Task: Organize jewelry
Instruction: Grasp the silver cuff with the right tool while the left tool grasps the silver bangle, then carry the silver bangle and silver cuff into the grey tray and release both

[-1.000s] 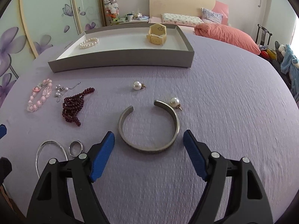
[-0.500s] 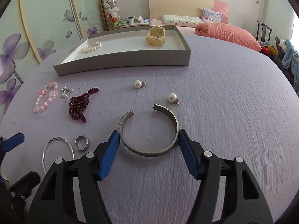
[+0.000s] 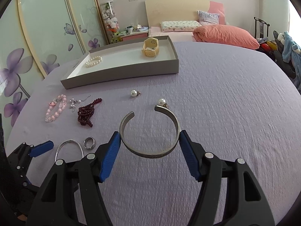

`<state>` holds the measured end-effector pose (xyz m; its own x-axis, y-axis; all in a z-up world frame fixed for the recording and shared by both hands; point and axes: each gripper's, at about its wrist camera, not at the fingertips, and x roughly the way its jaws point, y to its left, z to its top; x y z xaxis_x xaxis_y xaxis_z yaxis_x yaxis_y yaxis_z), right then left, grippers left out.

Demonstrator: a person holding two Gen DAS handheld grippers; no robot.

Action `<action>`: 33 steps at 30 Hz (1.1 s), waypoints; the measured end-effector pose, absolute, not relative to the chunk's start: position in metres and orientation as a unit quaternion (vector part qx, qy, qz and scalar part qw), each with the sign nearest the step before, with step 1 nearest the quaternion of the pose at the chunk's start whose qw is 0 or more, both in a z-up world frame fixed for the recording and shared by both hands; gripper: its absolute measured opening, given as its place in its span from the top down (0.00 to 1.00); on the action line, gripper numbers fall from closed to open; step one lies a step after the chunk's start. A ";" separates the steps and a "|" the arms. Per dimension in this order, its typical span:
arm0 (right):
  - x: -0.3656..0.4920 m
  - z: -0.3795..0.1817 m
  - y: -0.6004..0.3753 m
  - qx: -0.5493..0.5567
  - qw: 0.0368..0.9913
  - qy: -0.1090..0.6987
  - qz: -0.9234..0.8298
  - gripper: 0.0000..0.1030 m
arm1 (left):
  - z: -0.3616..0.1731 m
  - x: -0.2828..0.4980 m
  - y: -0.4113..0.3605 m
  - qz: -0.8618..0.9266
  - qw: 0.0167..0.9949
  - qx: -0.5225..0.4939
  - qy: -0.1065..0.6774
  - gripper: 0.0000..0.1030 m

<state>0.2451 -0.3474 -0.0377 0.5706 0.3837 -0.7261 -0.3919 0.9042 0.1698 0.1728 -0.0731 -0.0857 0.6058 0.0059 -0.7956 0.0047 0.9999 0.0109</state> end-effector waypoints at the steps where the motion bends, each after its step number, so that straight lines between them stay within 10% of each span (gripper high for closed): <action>1: 0.245 -0.037 -0.348 -0.004 0.886 0.408 0.219 0.37 | -0.086 0.174 -0.074 0.004 0.895 0.003 0.446 0.04; 12: 0.240 -0.035 -0.345 -0.004 0.886 0.404 0.226 0.36 | -0.081 0.177 -0.076 0.019 0.898 -0.004 0.440 0.28; 33: 0.227 -0.030 -0.329 -0.016 0.884 0.396 0.250 0.36 | -0.075 0.171 -0.028 0.063 0.896 -0.028 0.439 0.29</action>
<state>0.2267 -0.3294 -0.0302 0.5622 0.4285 -0.7074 -0.4541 0.8748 0.1690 0.1708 -0.0281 -0.0751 0.6066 0.0888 -0.7901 -0.1373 0.9905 0.0060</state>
